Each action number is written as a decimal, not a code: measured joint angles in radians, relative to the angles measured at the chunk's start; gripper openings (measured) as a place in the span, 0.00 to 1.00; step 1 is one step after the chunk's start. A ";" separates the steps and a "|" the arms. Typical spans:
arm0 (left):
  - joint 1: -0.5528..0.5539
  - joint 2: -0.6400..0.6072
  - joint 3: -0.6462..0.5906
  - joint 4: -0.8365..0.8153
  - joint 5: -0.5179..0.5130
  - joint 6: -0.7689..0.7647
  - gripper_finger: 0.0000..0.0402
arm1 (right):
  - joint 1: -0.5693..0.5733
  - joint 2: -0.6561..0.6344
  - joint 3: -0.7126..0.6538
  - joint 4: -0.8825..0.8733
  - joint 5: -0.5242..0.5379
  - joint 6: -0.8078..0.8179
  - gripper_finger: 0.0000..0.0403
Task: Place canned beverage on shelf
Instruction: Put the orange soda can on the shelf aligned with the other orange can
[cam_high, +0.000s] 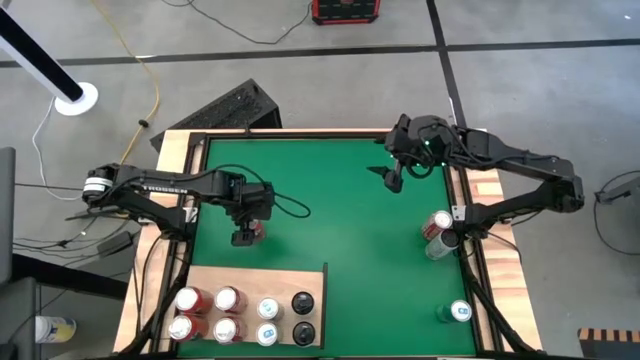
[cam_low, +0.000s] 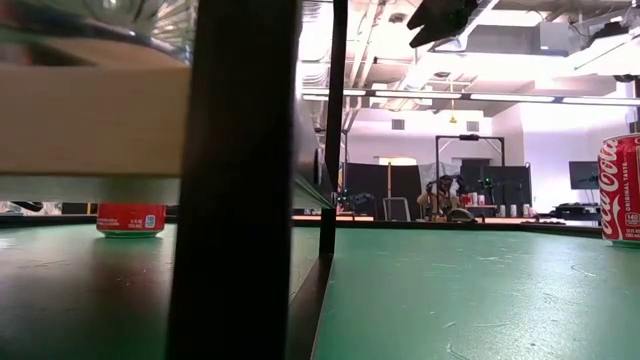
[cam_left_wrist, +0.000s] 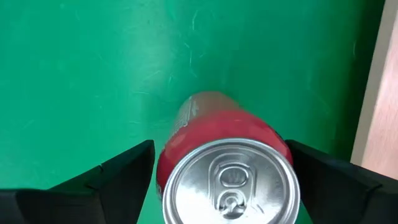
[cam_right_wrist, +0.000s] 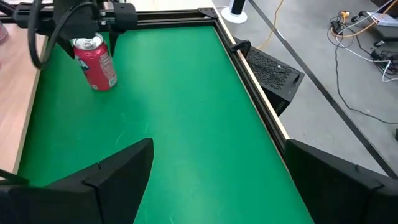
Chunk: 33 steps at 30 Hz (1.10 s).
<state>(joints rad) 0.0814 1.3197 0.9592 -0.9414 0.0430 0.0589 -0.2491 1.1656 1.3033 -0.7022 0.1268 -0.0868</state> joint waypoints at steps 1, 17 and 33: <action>0.000 0.000 0.000 -0.002 0.005 0.000 0.82 | -0.005 0.000 0.000 0.001 0.000 0.000 0.95; -0.008 -0.103 0.128 -0.168 0.091 -0.079 0.69 | -0.016 0.001 0.000 0.055 0.001 0.075 0.95; -0.472 -0.371 0.161 -0.384 0.012 -0.559 0.69 | 0.069 0.001 0.000 0.114 0.062 0.262 0.95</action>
<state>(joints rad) -0.3905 0.9487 1.1200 -1.3256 0.0554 -0.4996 -0.1799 1.1667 1.3033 -0.5881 0.1891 0.1751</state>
